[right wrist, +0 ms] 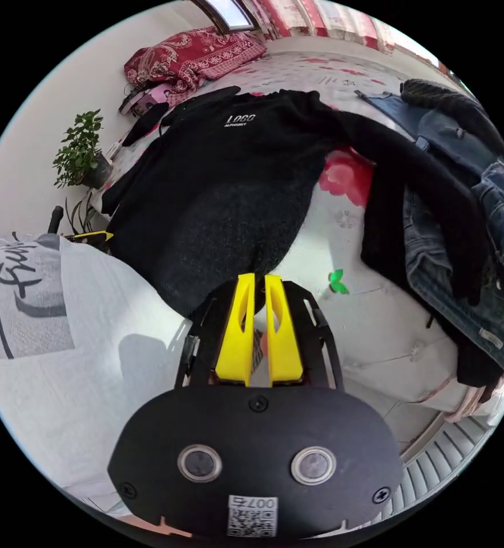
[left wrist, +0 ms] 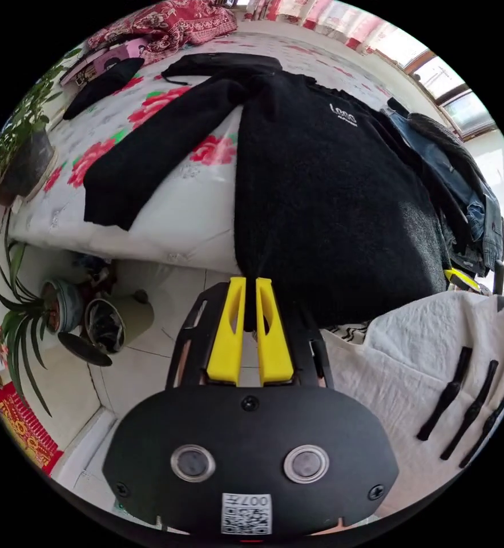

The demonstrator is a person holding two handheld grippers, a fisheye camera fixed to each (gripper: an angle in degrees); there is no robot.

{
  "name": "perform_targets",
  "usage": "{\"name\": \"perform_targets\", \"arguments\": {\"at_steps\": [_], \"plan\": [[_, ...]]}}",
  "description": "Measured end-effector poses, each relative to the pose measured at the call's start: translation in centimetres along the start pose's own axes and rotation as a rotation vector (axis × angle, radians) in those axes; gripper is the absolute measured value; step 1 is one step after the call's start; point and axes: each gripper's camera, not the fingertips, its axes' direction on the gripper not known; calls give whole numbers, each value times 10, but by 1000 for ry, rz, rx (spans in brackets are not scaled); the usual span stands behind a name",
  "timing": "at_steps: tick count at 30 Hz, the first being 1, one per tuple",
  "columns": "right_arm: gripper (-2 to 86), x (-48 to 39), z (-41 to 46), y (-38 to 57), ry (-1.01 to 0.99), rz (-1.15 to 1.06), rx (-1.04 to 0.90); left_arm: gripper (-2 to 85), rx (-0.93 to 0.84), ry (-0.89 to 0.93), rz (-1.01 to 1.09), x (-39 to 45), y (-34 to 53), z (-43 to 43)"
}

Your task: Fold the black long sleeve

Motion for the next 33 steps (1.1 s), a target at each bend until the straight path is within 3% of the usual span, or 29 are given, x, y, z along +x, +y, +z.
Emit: {"name": "perform_targets", "arguments": {"at_steps": [4, 9, 11, 15, 19, 23, 26, 30, 33], "plan": [[67, -23, 16, 4, 122, 41, -53, 49, 39, 148, -174, -34, 20, 3], [96, -3, -63, -24, 442, 139, 233, 45, 163, 104, -222, -61, 20, -49], [103, 13, -70, -38, 510, 187, 249, 55, 216, 146, -286, -75, 16, -62], [95, 45, -40, -77, 592, 257, 83, 95, 308, 260, -414, -102, -3, -76], [71, 53, -22, -111, 596, 256, -98, 124, 330, 234, -485, -123, -30, -79], [68, 23, -119, -136, 542, 147, 150, 129, 337, 187, -549, -157, -62, -84], [70, 21, -205, -147, 646, 148, 290, 133, 302, 163, -616, -186, -83, -75], [66, 65, -256, -181, 772, 359, 145, 134, 304, 150, -686, -215, -116, -66], [56, 74, -271, -179, 760, 497, 228, 125, 323, 179, -742, -235, -137, -67]]}}
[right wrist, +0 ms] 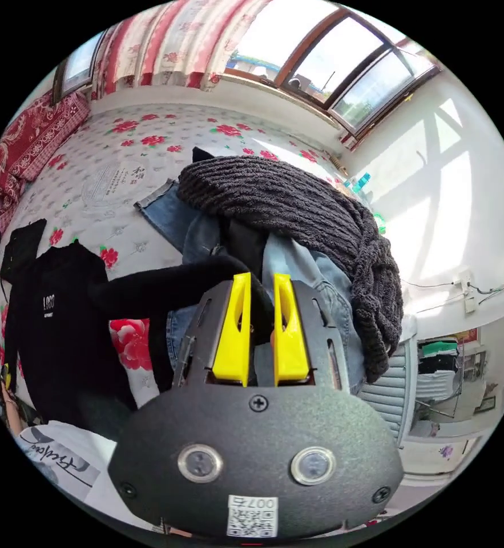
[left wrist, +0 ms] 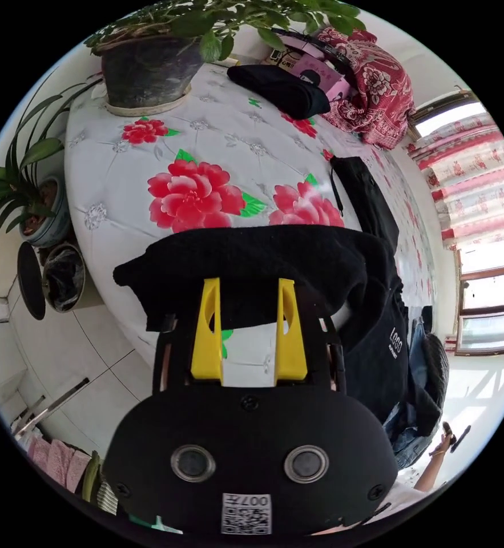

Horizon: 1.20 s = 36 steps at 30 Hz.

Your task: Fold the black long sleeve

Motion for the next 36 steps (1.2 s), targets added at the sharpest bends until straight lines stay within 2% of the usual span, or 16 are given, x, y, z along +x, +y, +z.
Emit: {"name": "perform_targets", "arguments": {"at_steps": [3, 5, 7, 10, 12, 16, 19, 21, 22, 24, 25, 26, 27, 29, 32, 36], "plan": [[45, -19, -10, 20, -98, 53, 126, 76, 22, 20, -62, -9, -26, 5], [37, -49, -6, 41, -211, 10, 138, 6, 28, 46, -96, -14, -39, 4], [29, -86, 3, 65, -295, -47, 118, -3, 96, 73, -62, -5, -49, -8], [15, -147, 16, 107, -397, -154, 52, -8, 224, 116, 162, 43, -58, -44], [10, -186, 20, 135, -437, -263, 10, -9, 342, 216, 276, 76, -59, -81], [8, -213, 16, 158, -459, -356, -20, -8, 524, 337, 419, 123, -52, -147], [10, -205, 10, 164, -479, -315, 5, -6, 616, 493, 692, 182, -16, -191], [17, -187, 10, 167, -537, -224, 21, 2, 493, 627, 1083, 254, 39, -191], [19, -182, 11, 168, -551, -198, 22, 10, 418, 659, 1186, 274, 55, -184], [32, -161, 22, 174, -591, -78, 5, 60, 62, 720, 1476, 340, 138, -126], [34, -155, 26, 176, -599, -45, 0, 76, -25, 743, 1513, 350, 160, -106], [40, -146, 32, 182, -617, 14, -12, 94, -227, 781, 1566, 365, 204, -64], [44, -137, 38, 189, -630, 62, -24, 103, -394, 724, 1585, 371, 245, -23], [50, -129, 44, 200, -639, 108, -43, 99, -497, 584, 1594, 362, 296, 23], [59, -127, 54, 213, -639, 134, -74, 87, -537, 424, 1576, 328, 337, 58], [75, -144, 78, 202, -644, 78, -122, 81, -477, 239, 1467, 293, 310, 74]]}}
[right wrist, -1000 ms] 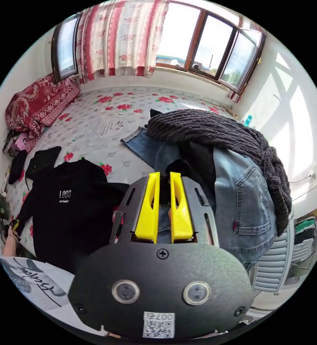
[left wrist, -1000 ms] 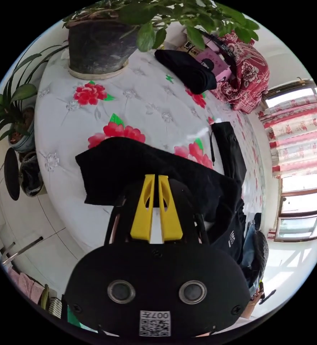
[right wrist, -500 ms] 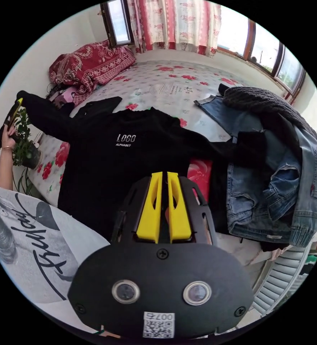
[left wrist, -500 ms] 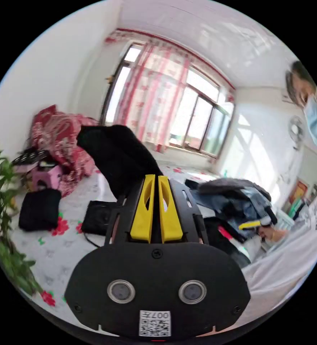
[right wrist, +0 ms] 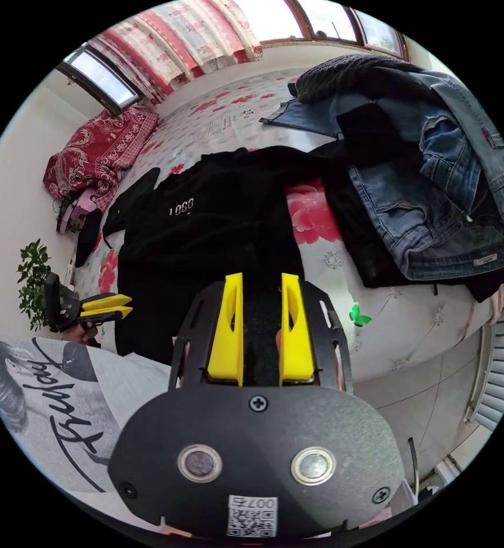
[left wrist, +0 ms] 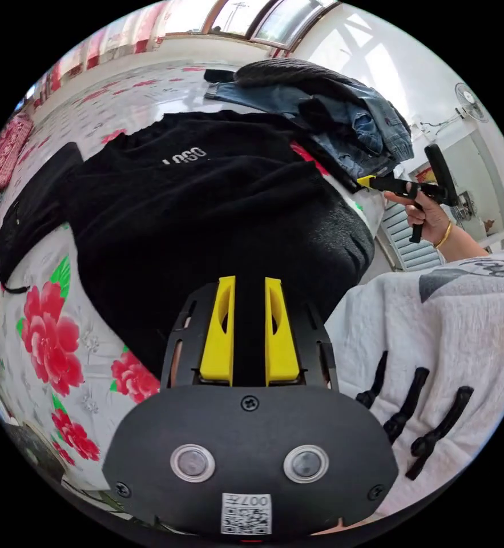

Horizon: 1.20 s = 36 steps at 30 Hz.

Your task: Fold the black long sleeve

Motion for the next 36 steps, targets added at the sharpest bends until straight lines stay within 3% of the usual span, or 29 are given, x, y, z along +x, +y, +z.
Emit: {"name": "perform_targets", "arguments": {"at_steps": [6, 11, 15, 18, 20, 22, 25, 30, 36], "plan": [[78, -7, 46, -54, -18, -56, -60, 75, 63, -164, -193, -59, -14, -23], [29, -10, 87, -94, -29, -75, -175, 72, 31, -183, -286, -69, -40, 1], [8, -23, 57, -86, 0, -245, -96, 54, -146, -261, -372, -78, -42, 54], [16, -14, 48, -62, -22, -333, -166, 49, -40, -266, -361, -78, -33, 56], [33, 6, 59, -49, -72, -265, -251, 47, -40, -260, -384, -80, -36, 58], [53, 22, 58, -48, -16, -235, -250, 42, -69, -276, -386, -79, -44, 62], [79, 45, 26, -85, 103, -223, -96, 28, -103, -306, -398, -78, -55, 66], [93, 74, -9, -184, 494, -298, 153, -7, -77, -268, -540, -87, -50, 57], [57, 99, 50, -243, 675, -419, -32, -10, -67, -267, -647, -88, -26, 44]]}}
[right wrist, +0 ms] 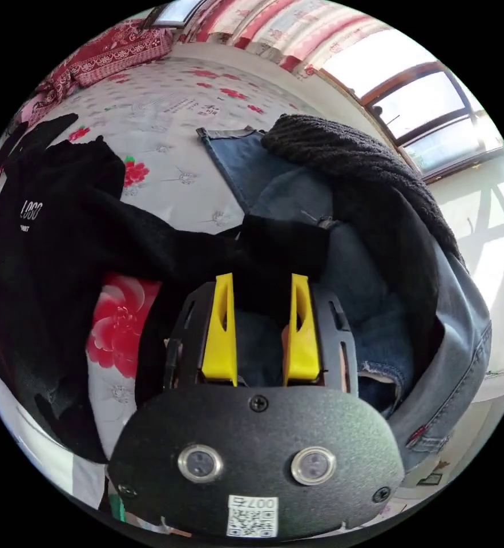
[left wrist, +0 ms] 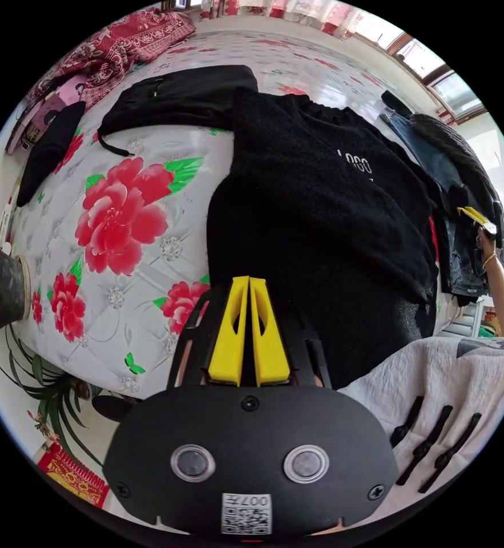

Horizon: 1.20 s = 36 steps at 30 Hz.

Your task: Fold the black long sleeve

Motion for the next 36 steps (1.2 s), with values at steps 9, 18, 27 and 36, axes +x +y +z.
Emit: {"name": "perform_targets", "arguments": {"at_steps": [9, 18, 27, 36], "plan": [[1, 118, -84, 49, -430, 428, 460, -10, -59, -73, -4, 9, -8, 13], [-1, 188, -90, 184, -677, 885, 720, -10, -110, -170, 31, 11, -25, 35], [-1, 131, -87, 187, -951, 848, 656, -10, -94, -122, 30, -19, -23, 32], [4, 7, -221, 198, -1138, 321, 1152, -9, -49, -79, 21, -53, -9, 24]]}}
